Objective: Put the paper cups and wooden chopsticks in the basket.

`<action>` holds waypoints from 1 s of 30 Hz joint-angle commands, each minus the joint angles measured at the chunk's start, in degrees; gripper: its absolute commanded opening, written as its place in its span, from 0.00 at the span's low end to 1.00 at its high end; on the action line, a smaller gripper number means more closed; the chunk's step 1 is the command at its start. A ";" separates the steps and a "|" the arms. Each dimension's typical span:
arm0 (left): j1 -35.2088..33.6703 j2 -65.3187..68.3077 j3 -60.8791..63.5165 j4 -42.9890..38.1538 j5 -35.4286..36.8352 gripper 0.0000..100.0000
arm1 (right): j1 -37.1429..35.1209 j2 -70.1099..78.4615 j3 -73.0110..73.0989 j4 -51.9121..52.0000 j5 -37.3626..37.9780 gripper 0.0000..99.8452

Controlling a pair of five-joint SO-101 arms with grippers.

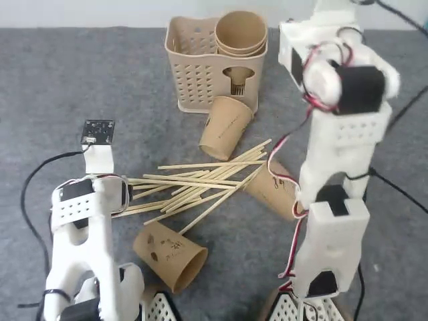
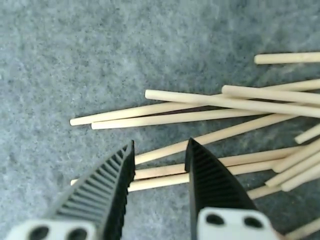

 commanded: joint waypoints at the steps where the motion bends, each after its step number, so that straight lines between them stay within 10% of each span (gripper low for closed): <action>1: -0.09 -0.97 -0.22 -1.14 0.44 0.16 | 1.10 -7.69 5.80 2.95 -0.62 0.05; 14: -0.35 -1.05 -4.62 1.76 0.79 0.16 | 5.05 -44.97 76.84 -7.96 -0.70 0.07; 30: 1.49 -1.14 -36.97 44.84 -11.08 0.16 | 10.59 -66.95 139.87 -41.98 2.90 0.07</action>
